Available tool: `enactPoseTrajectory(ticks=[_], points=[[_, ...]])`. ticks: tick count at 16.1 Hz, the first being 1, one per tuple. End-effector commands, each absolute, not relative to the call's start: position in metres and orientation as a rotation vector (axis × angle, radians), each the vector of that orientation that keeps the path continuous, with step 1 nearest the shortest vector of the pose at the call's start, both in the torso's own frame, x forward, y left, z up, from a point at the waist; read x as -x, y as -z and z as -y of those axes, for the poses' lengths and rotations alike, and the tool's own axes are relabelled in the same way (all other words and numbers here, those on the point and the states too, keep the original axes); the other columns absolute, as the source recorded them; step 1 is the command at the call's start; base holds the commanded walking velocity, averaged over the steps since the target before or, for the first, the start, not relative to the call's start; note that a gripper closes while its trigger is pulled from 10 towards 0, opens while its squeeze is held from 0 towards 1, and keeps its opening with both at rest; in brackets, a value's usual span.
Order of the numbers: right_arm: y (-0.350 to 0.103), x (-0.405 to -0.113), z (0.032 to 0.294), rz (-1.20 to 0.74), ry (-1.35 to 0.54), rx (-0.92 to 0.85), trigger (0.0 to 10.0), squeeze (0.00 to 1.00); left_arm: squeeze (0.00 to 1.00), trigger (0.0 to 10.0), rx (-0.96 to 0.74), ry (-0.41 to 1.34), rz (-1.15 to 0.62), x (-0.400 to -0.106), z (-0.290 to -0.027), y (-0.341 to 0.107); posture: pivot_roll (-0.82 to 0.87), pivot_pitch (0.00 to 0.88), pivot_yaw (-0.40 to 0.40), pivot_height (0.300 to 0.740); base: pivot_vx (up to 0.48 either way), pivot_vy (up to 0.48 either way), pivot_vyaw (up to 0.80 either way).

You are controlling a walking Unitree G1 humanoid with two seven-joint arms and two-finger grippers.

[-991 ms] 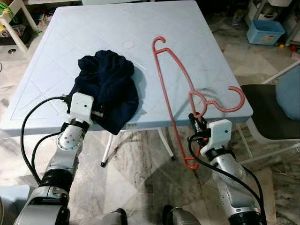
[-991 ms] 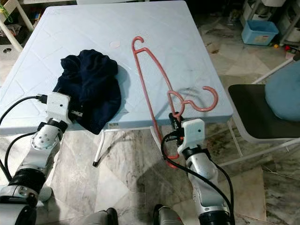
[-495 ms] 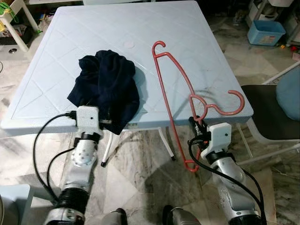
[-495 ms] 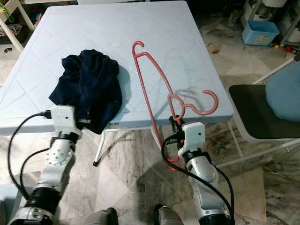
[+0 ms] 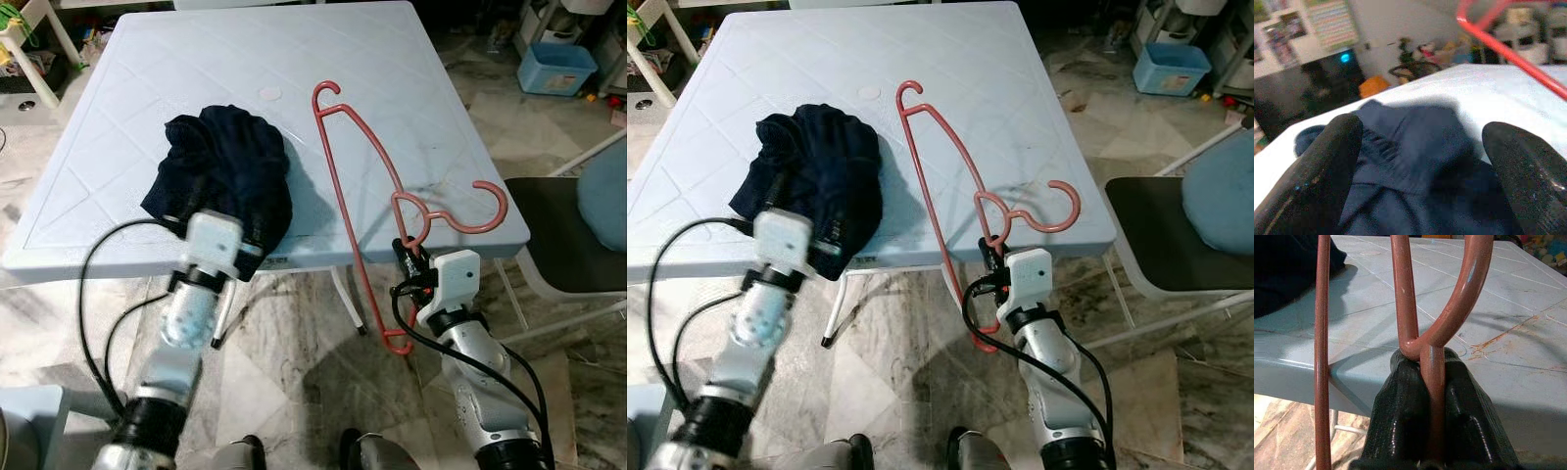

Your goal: Hang hanger

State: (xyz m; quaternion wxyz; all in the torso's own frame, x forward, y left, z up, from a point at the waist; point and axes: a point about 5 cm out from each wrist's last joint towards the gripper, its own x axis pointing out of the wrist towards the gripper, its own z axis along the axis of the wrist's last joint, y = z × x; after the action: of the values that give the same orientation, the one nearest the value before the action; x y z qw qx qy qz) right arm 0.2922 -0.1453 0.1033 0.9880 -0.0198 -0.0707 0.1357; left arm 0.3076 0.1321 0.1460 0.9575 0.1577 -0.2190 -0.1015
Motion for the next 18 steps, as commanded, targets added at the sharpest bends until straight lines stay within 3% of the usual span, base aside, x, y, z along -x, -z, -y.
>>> enactPoseTrajectory(ticks=[1,3,5,10,11,12,18], points=[[-0.093,-0.288,0.149,0.101,-0.247,0.043,10.0,0.00,1.00,10.0,-0.371,0.266,0.462,-0.300,-0.126,-0.142,-0.03,0.175,0.012,0.740,0.000,0.000,0.00],[-0.093,-0.288,0.150,0.101,-0.238,0.042,10.0,0.00,1.00,10.0,-0.375,0.292,0.448,-0.296,-0.122,-0.138,-0.03,0.174,0.017,0.740,0.000,0.000,0.00],[-0.094,-0.288,0.152,0.104,-0.232,0.044,10.0,0.00,1.00,10.0,-0.233,0.195,0.332,-0.303,-0.134,-0.128,-0.04,0.169,0.019,0.740,0.000,0.000,0.00],[-0.094,-0.287,0.155,0.105,-0.225,0.052,10.0,0.00,1.00,10.0,-0.241,0.137,0.290,-0.292,-0.148,-0.123,-0.04,0.173,0.017,0.740,0.000,0.000,0.00],[-0.094,-0.287,0.155,0.105,-0.223,0.052,10.0,0.00,0.81,10.0,-0.231,0.146,0.282,-0.289,-0.147,-0.123,-0.03,0.177,0.014,0.740,0.000,0.000,0.00],[-0.093,-0.286,0.156,0.102,-0.222,0.053,10.0,0.00,0.00,10.0,-0.230,0.140,0.269,-0.288,-0.147,-0.121,-0.03,0.177,0.012,0.740,0.000,0.000,0.00],[-0.100,-0.291,0.161,0.129,-0.152,0.082,10.0,0.00,0.00,10.0,-0.176,0.145,0.216,-0.303,-0.130,-0.126,-0.04,0.159,0.010,0.740,0.000,0.000,0.00]])
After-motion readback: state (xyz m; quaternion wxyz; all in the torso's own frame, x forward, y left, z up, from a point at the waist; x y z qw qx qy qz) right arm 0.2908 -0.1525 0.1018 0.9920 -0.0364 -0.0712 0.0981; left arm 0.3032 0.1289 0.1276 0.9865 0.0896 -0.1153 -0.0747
